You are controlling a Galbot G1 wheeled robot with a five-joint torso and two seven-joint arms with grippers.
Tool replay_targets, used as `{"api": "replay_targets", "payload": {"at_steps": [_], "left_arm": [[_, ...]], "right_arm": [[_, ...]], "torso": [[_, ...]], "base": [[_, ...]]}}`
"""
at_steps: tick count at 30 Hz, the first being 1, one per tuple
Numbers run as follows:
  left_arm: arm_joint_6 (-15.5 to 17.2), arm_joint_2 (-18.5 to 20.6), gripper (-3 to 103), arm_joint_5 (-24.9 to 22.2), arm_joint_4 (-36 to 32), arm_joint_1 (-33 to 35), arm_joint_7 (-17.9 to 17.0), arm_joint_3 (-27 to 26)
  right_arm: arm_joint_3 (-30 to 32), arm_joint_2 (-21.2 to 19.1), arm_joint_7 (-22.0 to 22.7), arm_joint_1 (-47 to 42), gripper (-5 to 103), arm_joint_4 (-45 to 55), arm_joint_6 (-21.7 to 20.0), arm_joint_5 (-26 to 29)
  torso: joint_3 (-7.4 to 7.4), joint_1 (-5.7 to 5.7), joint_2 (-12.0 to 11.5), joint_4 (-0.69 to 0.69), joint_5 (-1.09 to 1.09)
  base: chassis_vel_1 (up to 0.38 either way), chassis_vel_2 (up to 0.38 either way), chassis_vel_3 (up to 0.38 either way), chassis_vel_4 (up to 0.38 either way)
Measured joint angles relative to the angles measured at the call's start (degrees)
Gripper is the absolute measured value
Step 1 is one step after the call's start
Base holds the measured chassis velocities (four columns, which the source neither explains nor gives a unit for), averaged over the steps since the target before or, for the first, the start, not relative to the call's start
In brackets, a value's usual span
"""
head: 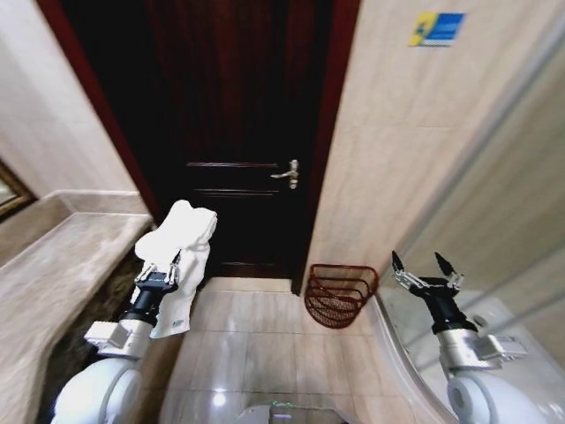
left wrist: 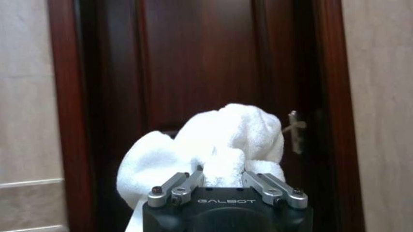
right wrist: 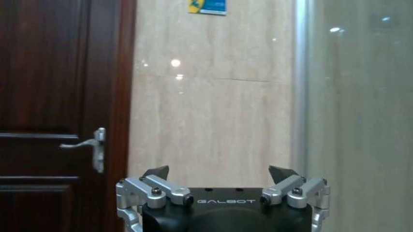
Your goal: Discard the used towel into the hamper.
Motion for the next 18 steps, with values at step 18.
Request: {"api": "replay_targets", "payload": {"at_steps": [18], "left_arm": [[-2.6, 0.1, 16, -0.7, 2.6, 0.0, 0.6, -0.3]], "right_arm": [[-2.3, 0.1, 2.6, 1.6, 100, 0.3, -1.0, -1.3]], "torso": [[-3.18, -2.66, -5.9, 0.02, 0.0]], "base": [[-0.065, -0.064, -0.072, -0.065]]}}
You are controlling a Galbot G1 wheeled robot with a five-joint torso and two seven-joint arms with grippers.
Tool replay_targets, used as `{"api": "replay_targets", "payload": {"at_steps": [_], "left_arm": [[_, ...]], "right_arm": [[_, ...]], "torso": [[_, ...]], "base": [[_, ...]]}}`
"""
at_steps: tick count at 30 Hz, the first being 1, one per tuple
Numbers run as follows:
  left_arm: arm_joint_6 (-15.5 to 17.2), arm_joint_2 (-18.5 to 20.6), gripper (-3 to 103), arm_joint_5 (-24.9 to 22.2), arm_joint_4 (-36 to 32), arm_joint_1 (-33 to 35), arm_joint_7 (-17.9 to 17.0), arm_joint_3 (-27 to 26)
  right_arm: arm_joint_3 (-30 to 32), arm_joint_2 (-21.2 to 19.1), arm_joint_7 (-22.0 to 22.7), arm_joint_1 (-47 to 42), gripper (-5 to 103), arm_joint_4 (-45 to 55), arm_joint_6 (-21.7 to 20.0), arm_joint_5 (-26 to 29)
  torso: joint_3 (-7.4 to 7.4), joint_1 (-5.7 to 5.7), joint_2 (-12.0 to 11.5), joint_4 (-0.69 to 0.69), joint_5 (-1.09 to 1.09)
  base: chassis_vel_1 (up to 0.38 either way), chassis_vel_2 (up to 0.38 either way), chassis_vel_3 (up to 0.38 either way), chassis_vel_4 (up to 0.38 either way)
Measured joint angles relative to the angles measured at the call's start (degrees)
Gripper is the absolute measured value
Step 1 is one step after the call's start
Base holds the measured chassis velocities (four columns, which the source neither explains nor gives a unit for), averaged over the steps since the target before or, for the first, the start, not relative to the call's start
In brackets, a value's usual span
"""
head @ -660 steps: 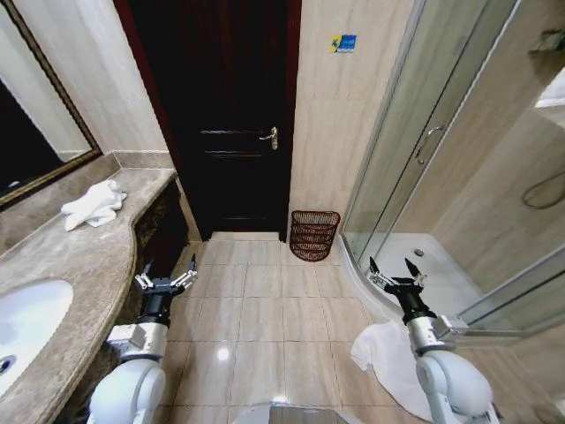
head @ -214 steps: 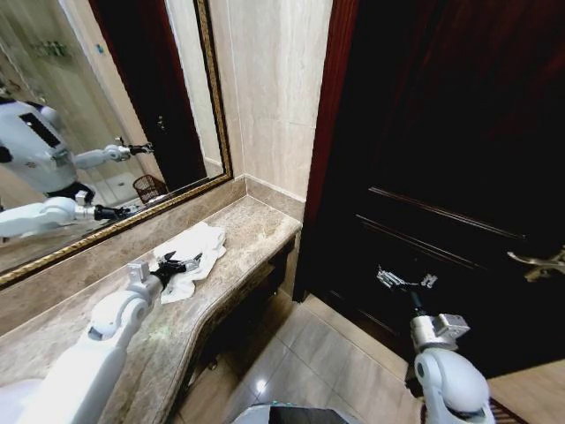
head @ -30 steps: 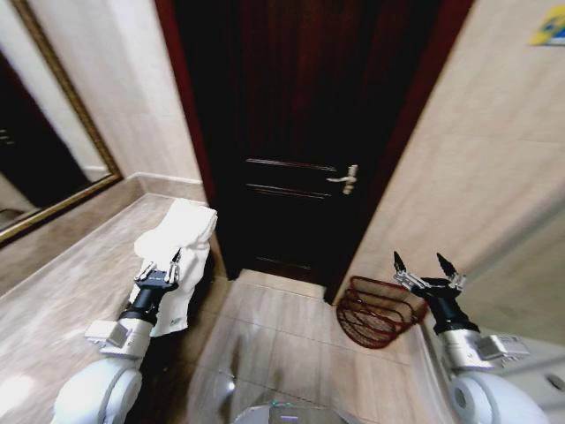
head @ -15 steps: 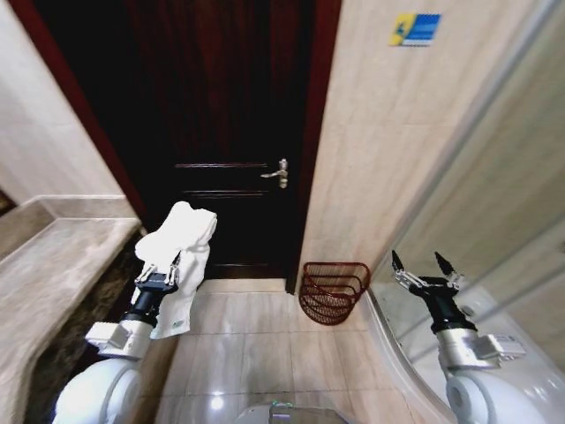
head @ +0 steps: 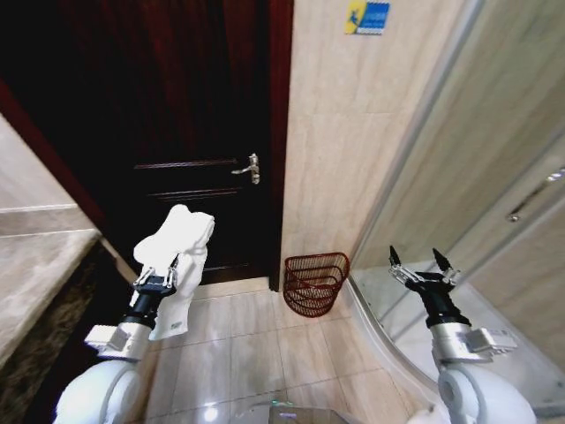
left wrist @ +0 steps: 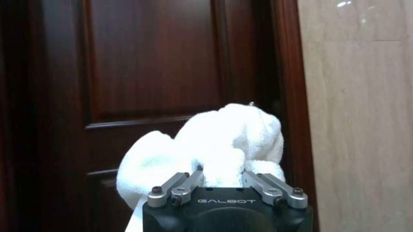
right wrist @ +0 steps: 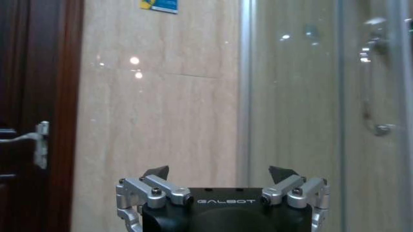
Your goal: Discard the used towel into the hamper.
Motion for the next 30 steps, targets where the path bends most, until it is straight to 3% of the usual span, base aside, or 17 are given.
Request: {"api": "replay_targets", "payload": {"at_steps": [11, 30], "left_arm": [[-1.3, -0.1, 16, -0.8, 1.4, -0.2, -0.5, 0.4], [-3.1, 0.0, 16, -0.6, 3.4, 0.0, -0.2, 0.2]], "right_arm": [[0.0, 0.2, 0.2, 0.0, 100, 0.2, -0.2, -0.1], [0.1, 1.4, 0.3, -1.0, 100, 0.8, -0.2, -0.3]], "torso": [[-1.09, -0.98, -2.0, 0.01, 0.0], [-4.11, -3.41, -7.5, 0.0, 0.0]], "base": [[-0.015, -0.018, -0.014, -0.015], [0.0, 0.0, 0.0, 0.0]]}}
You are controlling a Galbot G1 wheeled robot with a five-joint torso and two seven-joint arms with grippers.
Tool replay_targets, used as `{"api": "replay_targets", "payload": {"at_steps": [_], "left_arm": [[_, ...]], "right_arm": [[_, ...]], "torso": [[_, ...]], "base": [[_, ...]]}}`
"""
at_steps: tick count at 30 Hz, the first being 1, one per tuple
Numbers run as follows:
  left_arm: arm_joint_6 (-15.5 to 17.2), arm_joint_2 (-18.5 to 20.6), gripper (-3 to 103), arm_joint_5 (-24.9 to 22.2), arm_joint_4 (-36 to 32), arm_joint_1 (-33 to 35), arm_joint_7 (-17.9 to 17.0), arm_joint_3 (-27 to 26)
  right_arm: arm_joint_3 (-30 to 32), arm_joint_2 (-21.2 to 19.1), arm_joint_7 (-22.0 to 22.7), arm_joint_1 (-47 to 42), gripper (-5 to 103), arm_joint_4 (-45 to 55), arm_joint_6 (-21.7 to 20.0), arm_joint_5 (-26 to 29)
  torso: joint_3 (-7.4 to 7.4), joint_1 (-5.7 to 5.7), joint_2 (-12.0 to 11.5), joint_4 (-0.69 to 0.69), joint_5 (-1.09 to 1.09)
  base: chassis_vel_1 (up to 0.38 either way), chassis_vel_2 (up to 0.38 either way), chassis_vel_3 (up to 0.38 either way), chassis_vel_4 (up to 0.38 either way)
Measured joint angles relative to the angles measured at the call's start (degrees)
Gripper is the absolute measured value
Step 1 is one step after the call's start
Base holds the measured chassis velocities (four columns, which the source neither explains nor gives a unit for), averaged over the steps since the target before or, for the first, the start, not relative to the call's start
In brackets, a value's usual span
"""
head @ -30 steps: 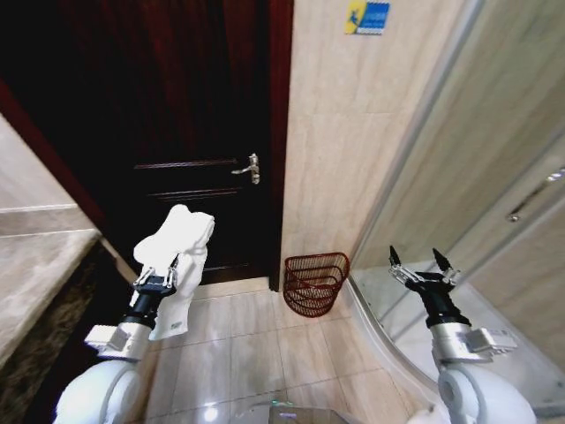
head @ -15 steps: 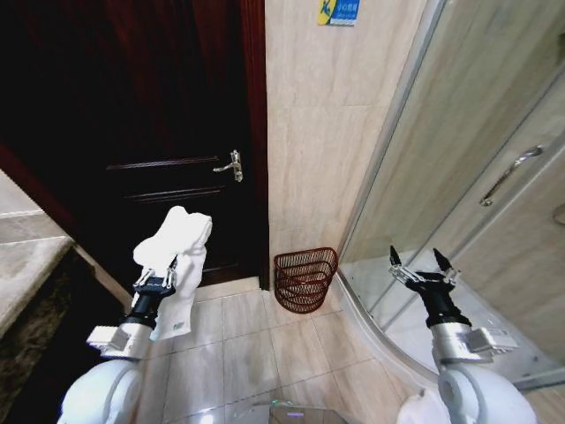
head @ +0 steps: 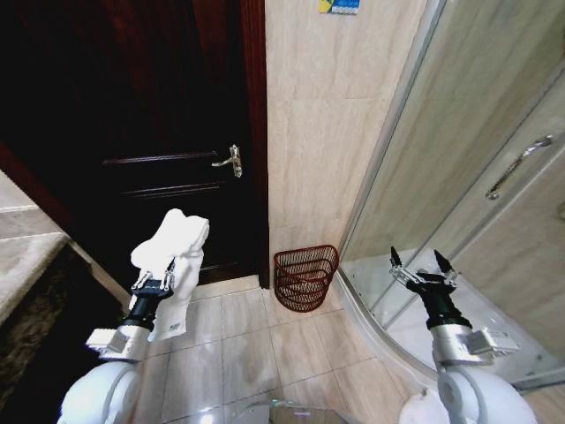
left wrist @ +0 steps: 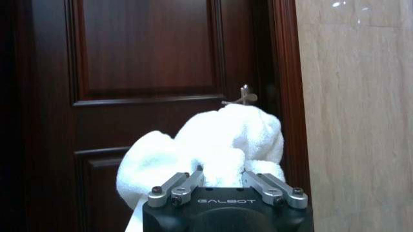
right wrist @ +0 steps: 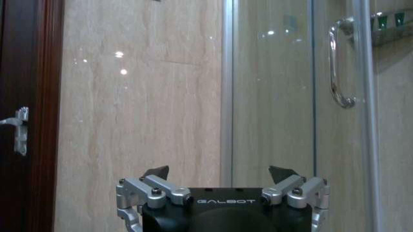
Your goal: Discard the used towel into the hamper.
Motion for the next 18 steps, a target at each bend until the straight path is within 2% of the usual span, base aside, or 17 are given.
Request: {"api": "replay_targets", "payload": {"at_steps": [12, 18], "left_arm": [[0.8, -1.8, 16, 0.1, 0.0, -1.7, -0.2, 1.1], [2.4, -5.0, 16, 2.0, -0.8, -3.5, -0.2, 3.7]], "right_arm": [[-1.2, 1.1, -0.2, -0.2, 100, -1.6, 0.0, -0.7], [-2.0, 2.2, -0.4, 0.4, 100, -1.6, 0.1, -2.5]], "torso": [[-1.75, -1.39, -3.2, 0.0, 0.01], [-2.83, -2.27, -5.1, 0.0, 0.0]], "base": [[0.0, 0.0, 0.0, 0.0], [0.0, 0.0, 0.0, 0.0]]}}
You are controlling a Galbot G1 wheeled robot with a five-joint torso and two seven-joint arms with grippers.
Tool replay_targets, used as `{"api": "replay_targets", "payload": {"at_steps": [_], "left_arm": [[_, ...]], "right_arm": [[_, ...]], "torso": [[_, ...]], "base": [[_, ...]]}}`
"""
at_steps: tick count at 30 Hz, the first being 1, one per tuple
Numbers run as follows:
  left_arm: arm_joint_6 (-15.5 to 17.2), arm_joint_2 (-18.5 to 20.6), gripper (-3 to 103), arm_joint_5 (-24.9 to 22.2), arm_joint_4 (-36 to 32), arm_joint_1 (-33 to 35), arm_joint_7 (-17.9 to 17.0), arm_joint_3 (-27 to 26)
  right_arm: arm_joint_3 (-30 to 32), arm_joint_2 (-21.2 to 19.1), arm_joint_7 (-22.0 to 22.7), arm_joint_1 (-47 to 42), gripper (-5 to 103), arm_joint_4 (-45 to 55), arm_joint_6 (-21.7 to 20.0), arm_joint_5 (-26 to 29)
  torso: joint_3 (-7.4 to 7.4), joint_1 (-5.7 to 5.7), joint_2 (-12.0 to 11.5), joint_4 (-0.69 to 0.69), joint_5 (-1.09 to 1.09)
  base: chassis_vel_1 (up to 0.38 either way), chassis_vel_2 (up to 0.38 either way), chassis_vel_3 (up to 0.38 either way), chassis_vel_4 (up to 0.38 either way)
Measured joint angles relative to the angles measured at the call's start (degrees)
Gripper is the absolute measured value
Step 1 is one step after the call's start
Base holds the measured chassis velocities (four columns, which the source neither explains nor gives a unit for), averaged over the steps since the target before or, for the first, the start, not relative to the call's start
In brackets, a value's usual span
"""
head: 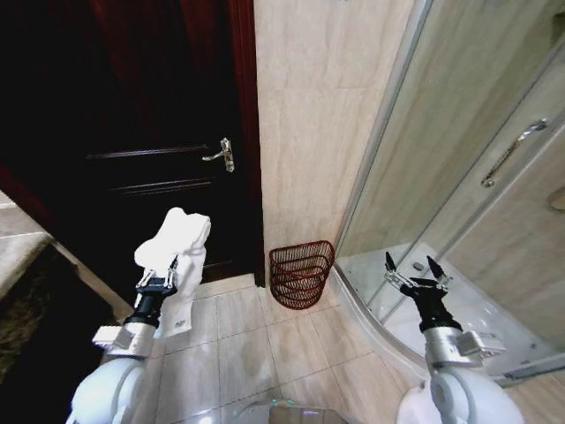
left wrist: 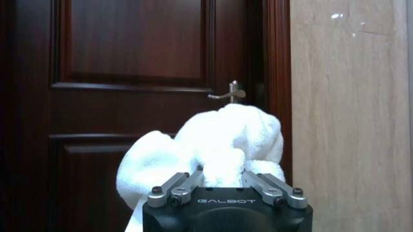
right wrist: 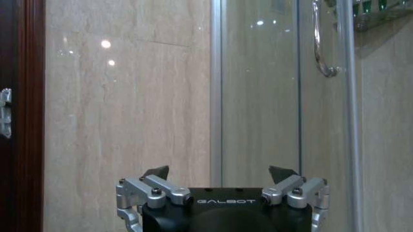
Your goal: Discard the used towel into the hamper.
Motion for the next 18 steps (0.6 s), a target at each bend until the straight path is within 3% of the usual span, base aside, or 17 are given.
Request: {"api": "replay_targets", "payload": {"at_steps": [18], "left_arm": [[1.7, -0.6, 16, 2.1, 3.9, -3.9, -0.4, 4.0]], "right_arm": [[-0.6, -0.3, -0.5, -0.6, 100, -0.2, 0.1, -1.5]], "torso": [[-2.48, -1.93, -4.4, 0.0, 0.0]], "base": [[0.0, 0.0, 0.0, 0.0]]}}
